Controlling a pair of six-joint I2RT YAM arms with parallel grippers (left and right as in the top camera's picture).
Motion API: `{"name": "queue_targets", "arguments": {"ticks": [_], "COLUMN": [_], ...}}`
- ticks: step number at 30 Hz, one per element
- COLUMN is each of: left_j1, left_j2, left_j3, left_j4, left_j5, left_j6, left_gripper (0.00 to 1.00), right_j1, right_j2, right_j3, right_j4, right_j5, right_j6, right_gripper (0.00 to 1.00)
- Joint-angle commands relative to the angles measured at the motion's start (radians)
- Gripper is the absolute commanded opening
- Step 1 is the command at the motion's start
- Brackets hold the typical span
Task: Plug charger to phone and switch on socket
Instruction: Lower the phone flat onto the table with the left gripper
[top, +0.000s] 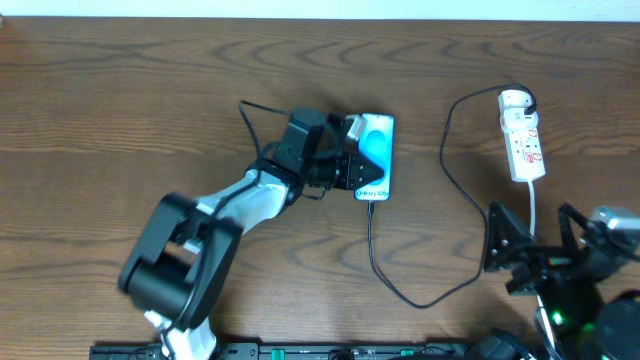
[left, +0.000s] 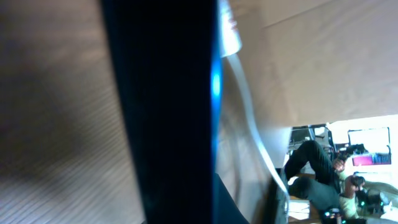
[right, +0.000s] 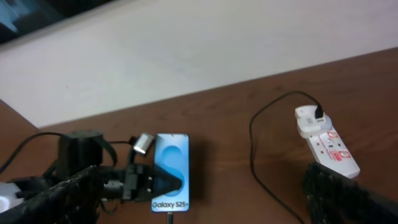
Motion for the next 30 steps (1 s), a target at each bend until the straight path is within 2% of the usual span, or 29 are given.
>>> {"name": "queue_targets", "arguments": {"ticks": [1,9,11,13,14,21,25,30], "left_j1": [0.003,0.003,0.003,0.003,0.003,0.003,0.003,0.003], "left_j2": [0.058,0.155,0.155,0.155,0.155,0.155,0.155,0.155], "left_j3": [0.043,0.043,0.043,0.043,0.043,0.042,0.042,0.042], "left_j4": [0.013,0.021,0.021,0.021,0.021,0.019,0.012,-0.003], "left_j5": [-0.018,-0.035,-0.035,-0.035,-0.036,-0.090,-0.091,-0.122], "left_j6": [-0.016,-0.035,-0.035,-0.034,-0.034,-0.029,0.061,0.083], "left_gripper": [0.08,0.09,0.17,0.17,0.22,0.34,0.37,0.48], "right_j1": [-0.006,-0.006,-0.006,-0.006,-0.006,-0.006,-0.006,-0.006], "right_j2": [0.058,0.218,0.244,0.278,0.292,0.334,0.334,0.336], "right_j3": [-0.010,-0.010,-0.010,-0.010,-0.010,-0.010,-0.010,-0.010], "right_j4": [0.000,0.023,0.031,0.041,0.043,0.051,0.063,0.063], "right_j5": [0.015,0.015,0.015,0.015,0.015,0.015,0.015,0.015], "right_j6": [0.015,0.014,0.014,0.014,0.014,0.014,0.014,0.014], "right_gripper": [0.99,0.99,0.99,0.99,0.99,0.99,0.99,0.99]}}
